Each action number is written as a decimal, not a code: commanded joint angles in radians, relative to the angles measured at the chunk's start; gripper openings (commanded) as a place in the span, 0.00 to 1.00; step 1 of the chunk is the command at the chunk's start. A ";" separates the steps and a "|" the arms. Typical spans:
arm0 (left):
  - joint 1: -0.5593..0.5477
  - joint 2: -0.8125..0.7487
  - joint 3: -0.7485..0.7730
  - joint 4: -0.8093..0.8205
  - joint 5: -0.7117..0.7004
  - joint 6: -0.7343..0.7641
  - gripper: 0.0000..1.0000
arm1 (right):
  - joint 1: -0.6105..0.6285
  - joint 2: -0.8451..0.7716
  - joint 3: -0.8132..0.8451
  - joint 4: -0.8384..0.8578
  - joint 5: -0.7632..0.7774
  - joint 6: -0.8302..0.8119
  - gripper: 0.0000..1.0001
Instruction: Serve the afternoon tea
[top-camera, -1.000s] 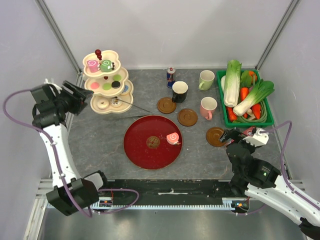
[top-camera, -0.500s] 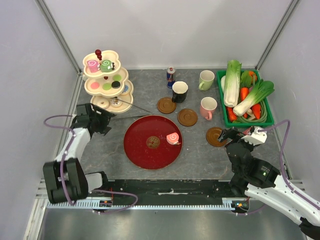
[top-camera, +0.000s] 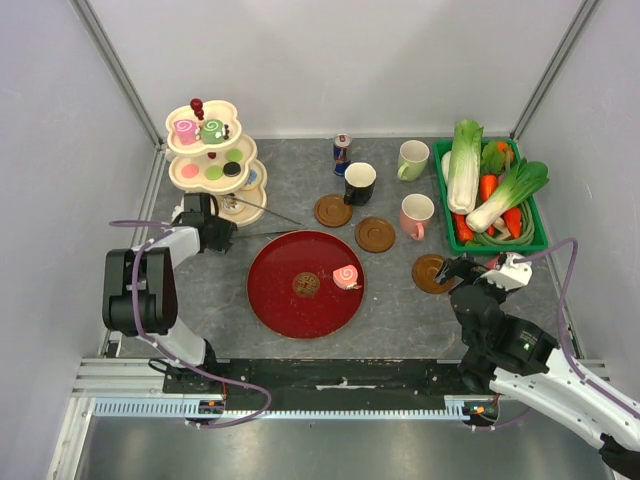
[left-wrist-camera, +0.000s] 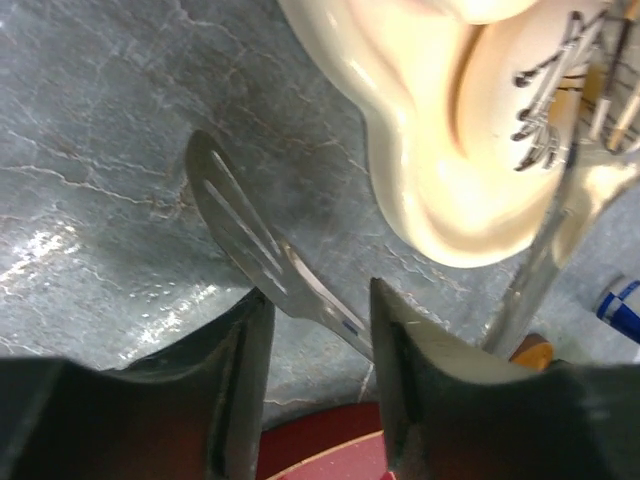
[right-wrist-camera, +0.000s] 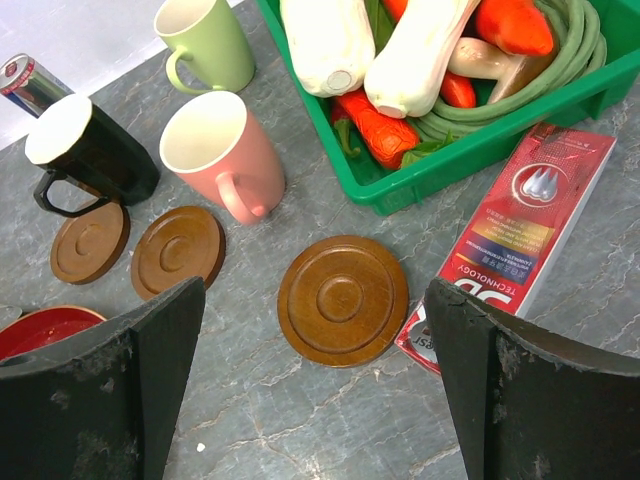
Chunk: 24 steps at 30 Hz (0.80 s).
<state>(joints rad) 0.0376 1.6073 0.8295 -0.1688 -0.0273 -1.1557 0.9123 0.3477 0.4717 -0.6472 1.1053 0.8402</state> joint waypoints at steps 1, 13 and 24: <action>-0.002 0.025 0.010 0.012 -0.052 -0.064 0.43 | 0.000 0.008 -0.001 0.018 0.034 0.000 0.98; -0.004 -0.024 0.005 0.009 -0.014 -0.110 0.02 | 0.000 -0.015 -0.001 0.009 0.019 0.011 0.98; -0.004 -0.207 0.013 0.035 0.081 -0.067 0.02 | 0.000 0.000 -0.007 0.148 -0.088 -0.163 0.98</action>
<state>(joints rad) 0.0372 1.5063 0.8188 -0.1600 0.0048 -1.2564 0.9123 0.3351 0.4713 -0.6273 1.0863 0.8055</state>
